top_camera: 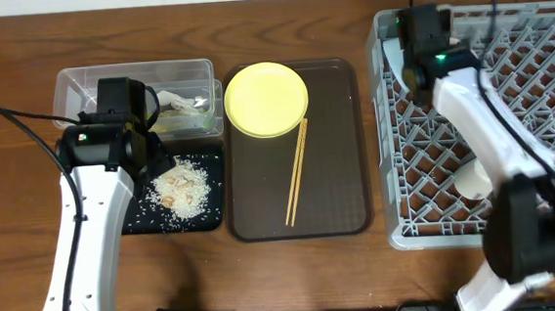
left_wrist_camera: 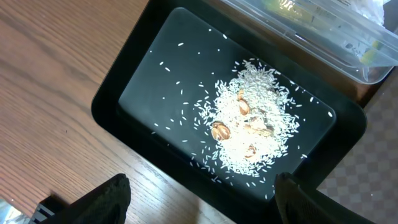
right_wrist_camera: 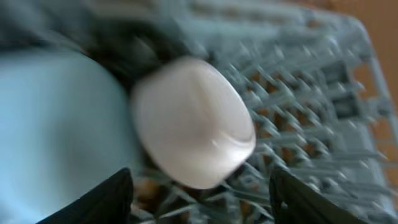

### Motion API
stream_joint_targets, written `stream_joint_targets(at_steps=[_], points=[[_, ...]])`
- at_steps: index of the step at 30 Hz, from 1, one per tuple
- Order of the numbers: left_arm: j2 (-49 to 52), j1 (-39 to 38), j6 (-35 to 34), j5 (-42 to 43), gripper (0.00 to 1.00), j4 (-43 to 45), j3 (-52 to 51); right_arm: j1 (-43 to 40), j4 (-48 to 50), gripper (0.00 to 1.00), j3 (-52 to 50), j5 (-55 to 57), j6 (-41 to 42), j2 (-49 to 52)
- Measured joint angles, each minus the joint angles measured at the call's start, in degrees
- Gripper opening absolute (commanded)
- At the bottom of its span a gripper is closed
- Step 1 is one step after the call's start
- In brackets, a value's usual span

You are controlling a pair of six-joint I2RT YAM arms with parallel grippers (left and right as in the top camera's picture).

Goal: Sort waste into correct bins and load items into the dishwasher rack
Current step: 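Carry the white bowl right and set it into the dish rack, then reach the right gripper to the yellow plate and grasp its edge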

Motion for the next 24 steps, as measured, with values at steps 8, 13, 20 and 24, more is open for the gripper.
stream_joint_targets(at_steps=[8,13,20,24], points=[[0.00,0.00,0.02,0.00,0.77,0.02,0.00,7.63,4.13,0.69,0.46,-25.97,0.50,-9.94],[0.00,0.00,0.02,0.00,0.77,0.02,0.00,13.46,5.25,0.67,0.46,-31.12,1.81,-5.90],[0.00,0.00,0.00,0.00,0.77,0.02,0.00,16.48,10.71,0.58,0.46,-28.00,7.23,6.43],[0.00,0.00,0.00,0.00,0.77,0.04,0.00,16.55,14.05,0.55,0.44,-26.88,10.27,13.25]])
